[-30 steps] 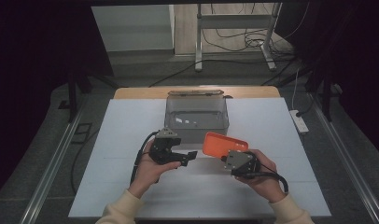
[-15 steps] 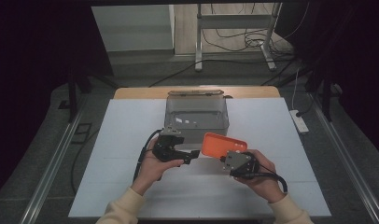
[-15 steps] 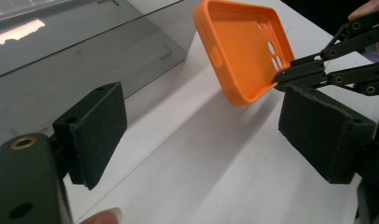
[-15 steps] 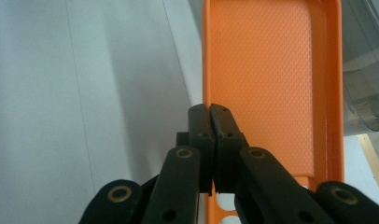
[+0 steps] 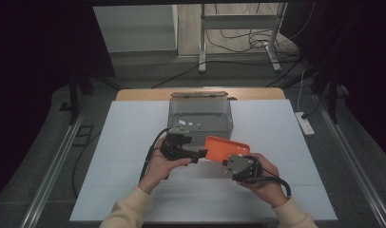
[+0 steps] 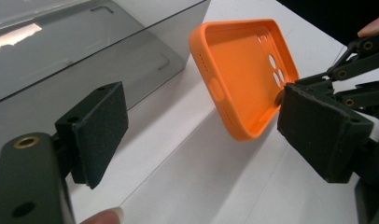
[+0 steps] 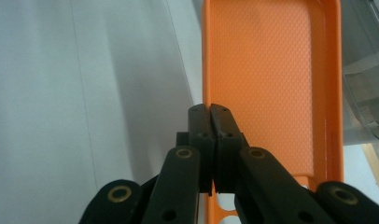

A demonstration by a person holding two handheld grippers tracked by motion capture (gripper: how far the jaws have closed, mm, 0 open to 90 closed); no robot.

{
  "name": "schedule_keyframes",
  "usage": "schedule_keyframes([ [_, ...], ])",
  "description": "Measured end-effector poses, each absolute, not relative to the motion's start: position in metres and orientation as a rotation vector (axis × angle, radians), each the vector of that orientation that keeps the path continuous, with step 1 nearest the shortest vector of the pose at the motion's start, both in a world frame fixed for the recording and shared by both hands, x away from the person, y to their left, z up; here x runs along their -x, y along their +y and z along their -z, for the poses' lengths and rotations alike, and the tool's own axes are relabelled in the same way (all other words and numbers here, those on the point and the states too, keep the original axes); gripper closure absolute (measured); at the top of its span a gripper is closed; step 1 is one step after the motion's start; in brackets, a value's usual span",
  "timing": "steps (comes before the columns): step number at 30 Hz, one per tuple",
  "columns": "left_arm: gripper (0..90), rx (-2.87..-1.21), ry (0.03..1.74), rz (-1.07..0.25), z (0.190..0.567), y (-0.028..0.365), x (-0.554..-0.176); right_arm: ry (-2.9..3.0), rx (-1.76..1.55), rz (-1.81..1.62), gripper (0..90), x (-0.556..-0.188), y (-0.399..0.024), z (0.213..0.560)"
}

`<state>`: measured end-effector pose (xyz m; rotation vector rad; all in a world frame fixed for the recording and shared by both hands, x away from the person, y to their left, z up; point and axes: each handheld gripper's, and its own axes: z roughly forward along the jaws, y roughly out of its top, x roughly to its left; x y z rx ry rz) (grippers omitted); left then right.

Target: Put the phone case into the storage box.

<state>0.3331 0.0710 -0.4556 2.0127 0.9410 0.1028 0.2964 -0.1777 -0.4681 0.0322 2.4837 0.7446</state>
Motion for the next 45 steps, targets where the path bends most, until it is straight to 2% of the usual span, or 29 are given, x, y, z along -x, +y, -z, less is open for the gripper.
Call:
schedule_keyframes([
  [4, 18.5, -2.012, 0.922, -0.123, 0.457, 0.066, -0.335, 2.482, -0.032, -0.742, 88.6, -0.296, -0.177, 0.468],
  [20, 31.4, -1.984, 0.921, -0.018, 0.467, 0.055, -0.347, 2.477, -0.011, -0.742, 88.6, -0.294, -0.173, 0.47],
  [25, 39.1, -1.967, 0.921, -0.014, 0.468, 0.056, -0.347, 2.475, -0.018, -0.751, 88.6, -0.293, -0.173, 0.469],
  [26, 42.9, -1.97, 0.913, -0.003, 0.468, 0.056, -0.348, 2.472, -0.01, -0.759, 88.6, -0.293, -0.172, 0.469],
  [33, 51.7, -1.966, 0.89, 0.066, 0.47, 0.057, -0.349, 2.468, -0.002, -0.755, 88.6, -0.292, -0.171, 0.469],
  [38, 70.0, -1.969, 0.868, 0.102, 0.47, 0.059, -0.351, 2.468, -0.005, -0.755, 88.8, -0.292, -0.171, 0.47],
  [40, 74.2, -1.925, 0.858, 0.139, 0.47, 0.062, -0.352, 2.466, 0.006, -0.747, 89.0, -0.292, -0.171, 0.469],
  [45, 78.3, -1.906, 0.834, 0.149, 0.469, 0.064, -0.351, 2.463, 0.01, -0.752, 89.0, -0.291, -0.17, 0.47],
])
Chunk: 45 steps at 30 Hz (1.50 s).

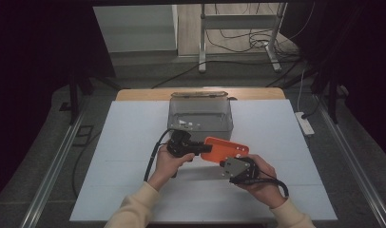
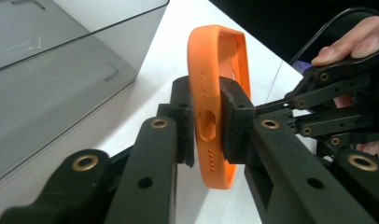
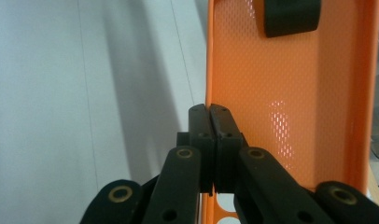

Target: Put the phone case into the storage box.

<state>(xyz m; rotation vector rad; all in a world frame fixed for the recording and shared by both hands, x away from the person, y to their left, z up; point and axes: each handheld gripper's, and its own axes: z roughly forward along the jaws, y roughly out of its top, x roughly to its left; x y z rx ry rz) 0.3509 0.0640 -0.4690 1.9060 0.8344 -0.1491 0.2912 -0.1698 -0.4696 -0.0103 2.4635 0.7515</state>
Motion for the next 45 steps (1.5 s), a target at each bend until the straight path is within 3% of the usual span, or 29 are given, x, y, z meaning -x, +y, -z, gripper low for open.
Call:
schedule_keyframes([
  [13, 80.1, -1.887, 0.813, 0.095, 0.465, 0.065, -0.346, 2.457, -0.01, -0.792, 87.5, -0.292, -0.17, 0.47],
  [16, 80.2, -1.895, 0.817, 0.078, 0.464, 0.068, -0.346, 2.473, -0.059, -0.832, 69.0, -0.294, -0.171, 0.468],
  [20, 80.2, -1.887, 0.822, 0.073, 0.464, 0.073, -0.347, 2.479, -0.104, -0.946, 59.5, -0.298, -0.176, 0.463],
  [22, 80.2, -1.88, 0.825, 0.071, 0.463, 0.075, -0.347, 2.487, -0.176, -1.026, 49.4, -0.3, -0.179, 0.46],
  [30, 80.2, -1.878, 0.809, 0.065, 0.462, 0.081, -0.346, 2.457, -0.397, -1.291, 39.2, -0.302, -0.193, 0.453],
  [35, 80.2, -1.881, 0.802, 0.065, 0.463, 0.084, -0.346, 2.483, -0.497, -1.381, 38.6, -0.304, -0.199, 0.451],
  [45, 80.1, -1.888, 0.793, 0.053, 0.462, 0.089, -0.343, 2.437, -0.617, -1.531, 21.9, -0.309, -0.207, 0.448],
])
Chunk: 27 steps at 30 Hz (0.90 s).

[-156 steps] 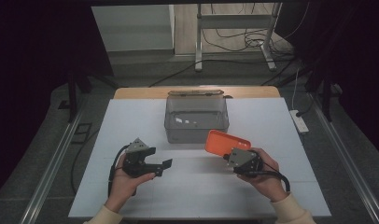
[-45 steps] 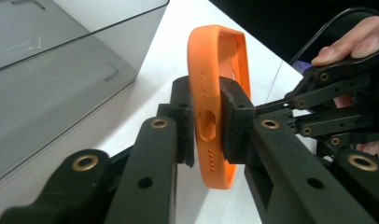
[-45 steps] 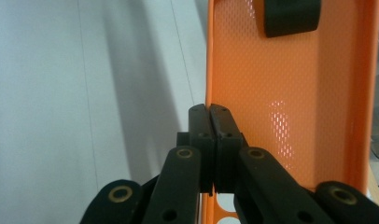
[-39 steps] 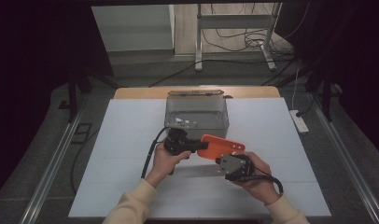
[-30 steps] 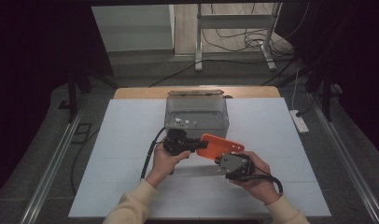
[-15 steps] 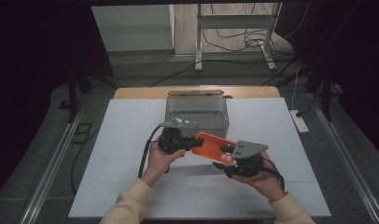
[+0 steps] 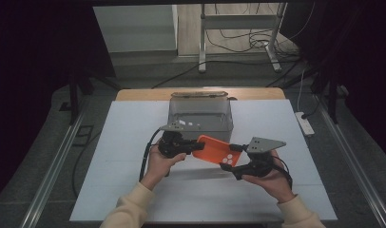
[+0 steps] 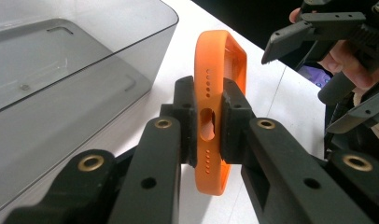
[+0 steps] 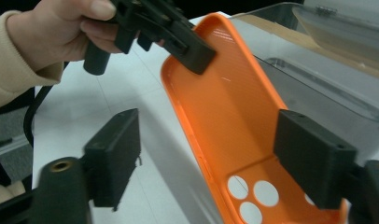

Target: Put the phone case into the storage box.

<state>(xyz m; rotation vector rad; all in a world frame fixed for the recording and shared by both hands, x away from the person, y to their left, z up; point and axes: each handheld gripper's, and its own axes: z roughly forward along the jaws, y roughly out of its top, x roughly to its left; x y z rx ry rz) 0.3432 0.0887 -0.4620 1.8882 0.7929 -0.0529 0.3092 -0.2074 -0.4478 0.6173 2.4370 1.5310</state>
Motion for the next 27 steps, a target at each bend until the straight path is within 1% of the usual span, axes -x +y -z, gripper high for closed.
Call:
schedule_keyframes([
  [5, 80.1, -1.888, 0.791, 0.049, 0.462, 0.092, -0.342, 2.434, -0.708, -1.535, 17.7, -0.314, -0.213, 0.451],
  [11, 80.1, -1.895, 0.784, 0.048, 0.461, 0.094, -0.341, 2.403, -0.784, -1.533, 15.6, -0.319, -0.221, 0.452],
  [27, 80.1, -1.937, 0.768, 0.041, 0.461, 0.094, -0.339, 2.371, -0.807, -1.521, 16.9, -0.32, -0.227, 0.447],
])
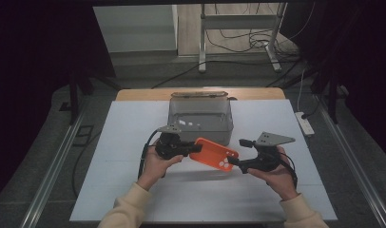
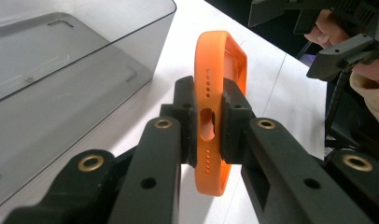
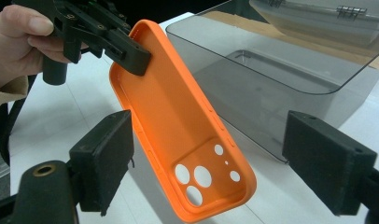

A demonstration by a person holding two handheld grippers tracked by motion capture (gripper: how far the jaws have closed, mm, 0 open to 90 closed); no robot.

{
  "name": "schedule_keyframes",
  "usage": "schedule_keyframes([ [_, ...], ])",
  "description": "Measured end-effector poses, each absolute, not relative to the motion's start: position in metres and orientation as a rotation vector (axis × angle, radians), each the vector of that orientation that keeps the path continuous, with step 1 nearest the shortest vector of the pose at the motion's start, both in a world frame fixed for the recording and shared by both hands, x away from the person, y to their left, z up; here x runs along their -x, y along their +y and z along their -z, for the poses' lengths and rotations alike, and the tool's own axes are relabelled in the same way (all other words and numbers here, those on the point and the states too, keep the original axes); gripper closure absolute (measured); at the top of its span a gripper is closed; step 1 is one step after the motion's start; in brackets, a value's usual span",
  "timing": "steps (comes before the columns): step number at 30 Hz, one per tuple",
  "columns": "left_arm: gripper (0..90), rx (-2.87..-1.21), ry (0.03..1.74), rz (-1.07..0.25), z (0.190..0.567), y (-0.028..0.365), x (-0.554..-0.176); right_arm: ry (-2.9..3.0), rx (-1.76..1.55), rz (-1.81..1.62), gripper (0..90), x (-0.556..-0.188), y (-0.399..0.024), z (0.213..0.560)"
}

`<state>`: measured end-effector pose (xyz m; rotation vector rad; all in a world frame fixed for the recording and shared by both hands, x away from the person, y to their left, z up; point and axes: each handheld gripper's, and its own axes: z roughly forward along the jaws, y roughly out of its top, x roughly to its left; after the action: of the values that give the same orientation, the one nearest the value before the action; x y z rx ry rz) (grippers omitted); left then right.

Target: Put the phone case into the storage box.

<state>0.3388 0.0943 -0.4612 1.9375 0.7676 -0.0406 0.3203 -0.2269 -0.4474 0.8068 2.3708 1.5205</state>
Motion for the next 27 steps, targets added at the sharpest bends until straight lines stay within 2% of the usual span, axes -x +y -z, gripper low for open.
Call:
schedule_keyframes([
  [27, 80.1, -1.965, 0.698, 0.056, 0.4575, 0.0908, -0.3362, 2.395, -0.823, -1.501, 19.1, -0.3247, -0.2254, 0.4505],
])
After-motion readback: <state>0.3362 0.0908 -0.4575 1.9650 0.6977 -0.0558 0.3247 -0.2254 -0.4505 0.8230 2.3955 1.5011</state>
